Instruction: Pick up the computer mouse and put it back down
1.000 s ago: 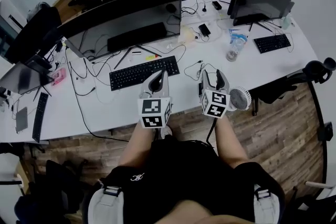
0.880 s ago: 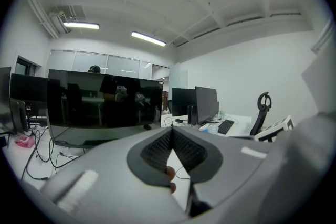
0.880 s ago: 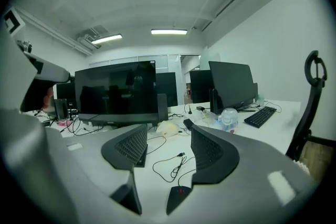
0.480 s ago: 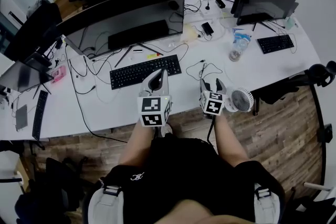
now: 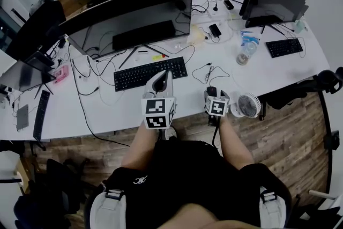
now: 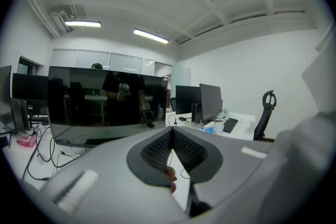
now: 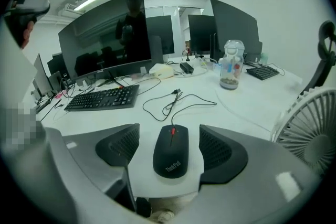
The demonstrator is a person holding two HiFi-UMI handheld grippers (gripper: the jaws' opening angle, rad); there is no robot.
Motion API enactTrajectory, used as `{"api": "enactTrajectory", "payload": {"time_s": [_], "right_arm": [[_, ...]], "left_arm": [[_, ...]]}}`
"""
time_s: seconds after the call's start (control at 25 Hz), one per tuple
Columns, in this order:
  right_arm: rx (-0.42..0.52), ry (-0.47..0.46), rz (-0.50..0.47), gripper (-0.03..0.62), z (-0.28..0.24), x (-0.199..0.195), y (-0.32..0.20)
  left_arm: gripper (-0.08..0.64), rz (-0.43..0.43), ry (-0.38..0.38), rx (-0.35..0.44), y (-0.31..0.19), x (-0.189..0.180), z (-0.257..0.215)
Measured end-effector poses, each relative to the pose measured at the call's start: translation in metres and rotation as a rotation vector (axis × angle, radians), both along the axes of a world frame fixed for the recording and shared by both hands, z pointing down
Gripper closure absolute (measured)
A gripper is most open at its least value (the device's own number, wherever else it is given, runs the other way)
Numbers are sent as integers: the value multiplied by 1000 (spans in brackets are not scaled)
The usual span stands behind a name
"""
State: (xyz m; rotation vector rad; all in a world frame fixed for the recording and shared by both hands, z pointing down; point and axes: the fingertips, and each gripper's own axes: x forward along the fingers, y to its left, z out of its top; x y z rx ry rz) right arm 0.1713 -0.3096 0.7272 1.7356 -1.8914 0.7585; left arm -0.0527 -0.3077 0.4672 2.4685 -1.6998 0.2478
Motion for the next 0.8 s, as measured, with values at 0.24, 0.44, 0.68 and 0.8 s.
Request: {"api": "enactTrajectory", "payload": {"time_s": [0.24,0.44,0.68,0.8], "right_arm": [[-124,8,0,259,31,2,5],[-221,43,-21,259,50,4,8],[-323,49,-31,262,64,1,10],[-349,36,-32,268,63,-2,11]], "left_arm": [[509,-1,-14,0,-5,-2,2],[509,-7,-14,-3,-6,-5,4],[509,-16,-9,-3,-8,-11,4],[509,-19,-4,-2,-8,-13,4]]}}
